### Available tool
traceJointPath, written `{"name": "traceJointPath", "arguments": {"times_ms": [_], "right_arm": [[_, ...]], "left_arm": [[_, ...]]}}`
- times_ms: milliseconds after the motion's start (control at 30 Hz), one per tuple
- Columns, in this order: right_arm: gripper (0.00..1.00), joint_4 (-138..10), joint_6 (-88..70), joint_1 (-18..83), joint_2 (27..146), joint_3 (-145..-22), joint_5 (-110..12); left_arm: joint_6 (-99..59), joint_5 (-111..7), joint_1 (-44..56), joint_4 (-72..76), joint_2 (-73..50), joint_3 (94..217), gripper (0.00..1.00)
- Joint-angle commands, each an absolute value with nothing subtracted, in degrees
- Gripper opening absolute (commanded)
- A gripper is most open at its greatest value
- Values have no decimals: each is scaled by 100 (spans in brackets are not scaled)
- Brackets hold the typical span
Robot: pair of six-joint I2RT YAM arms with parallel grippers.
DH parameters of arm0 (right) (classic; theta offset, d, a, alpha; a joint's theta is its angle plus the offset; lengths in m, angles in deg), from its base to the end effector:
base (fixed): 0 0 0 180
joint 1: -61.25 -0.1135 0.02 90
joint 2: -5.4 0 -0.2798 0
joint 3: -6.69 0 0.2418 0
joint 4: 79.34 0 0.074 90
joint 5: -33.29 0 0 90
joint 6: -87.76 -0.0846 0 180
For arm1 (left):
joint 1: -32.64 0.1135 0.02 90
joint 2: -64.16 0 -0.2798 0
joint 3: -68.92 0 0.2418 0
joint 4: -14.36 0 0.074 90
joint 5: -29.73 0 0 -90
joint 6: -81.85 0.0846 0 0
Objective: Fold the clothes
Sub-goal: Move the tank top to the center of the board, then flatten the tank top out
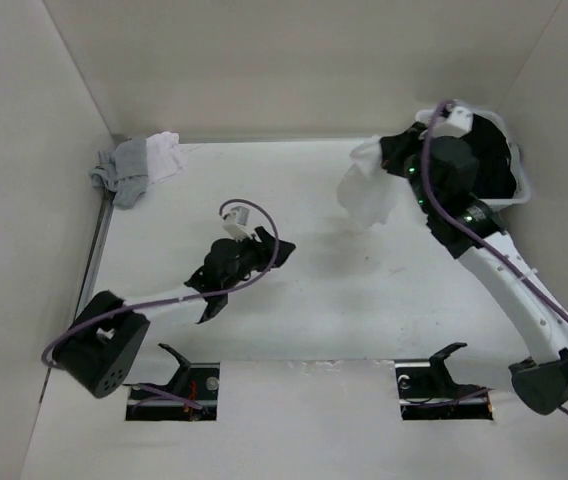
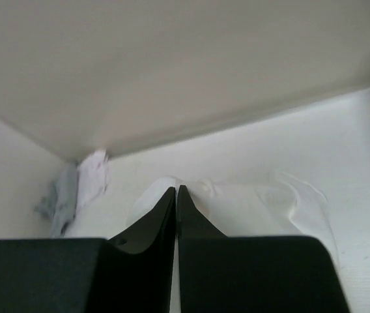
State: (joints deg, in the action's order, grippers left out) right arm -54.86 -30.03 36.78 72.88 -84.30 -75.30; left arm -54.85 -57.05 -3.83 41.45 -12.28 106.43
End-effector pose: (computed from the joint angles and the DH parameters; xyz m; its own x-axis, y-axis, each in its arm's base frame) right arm 0.2740 0.0950 0.4658 -0.0614 0.4576 -0.8871 -0.0835 0.8833 0.4614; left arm 0.2365 -0.1807 0.2010 -0.5772 -0.4769 -0.6628 0.3172 0.6170 -0.7202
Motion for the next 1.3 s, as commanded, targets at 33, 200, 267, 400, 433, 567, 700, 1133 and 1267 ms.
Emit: {"name": "traceJointPath", "arguments": {"times_ms": [33,200,267,400,433,567,700,1133,1267], "right_arm": [[12,-5652,-3291,2440,8290,-7617,-6543],[59,-6109,-3379,1604,8662,-6519,-6470],[61,-6365,-3555,1498,8363,-5929,-6558],[25,-6664,-4187,1515,8046,-4919,-6874],[17,-6708,-4345,1567,8046,-4656,-6944],[27,-6559,-4565,1568,8300,-4364,-7094],[40,-6786,-4777,1577,8476,-4100,-7069],[7,-7552,-4909,1884,9014,-4021,-6664],[5,-7570,-4883,2042,8618,-3818,-6752]], "left_arm": [[-5895,-6089,639,3824,183,10044,52],[-5764,-6098,1561,2780,896,9806,53],[-5711,-6133,1669,2610,871,9823,53],[-5702,-6343,1520,2636,458,10042,52],[-5641,-6457,1355,2645,214,10182,52],[-5387,-6660,844,2593,-551,10534,50],[-5184,-6678,405,2390,-1089,10702,44],[-5157,-6809,-150,2030,-1766,10957,41],[-5184,-6775,-220,2004,-1924,11080,24]]}}
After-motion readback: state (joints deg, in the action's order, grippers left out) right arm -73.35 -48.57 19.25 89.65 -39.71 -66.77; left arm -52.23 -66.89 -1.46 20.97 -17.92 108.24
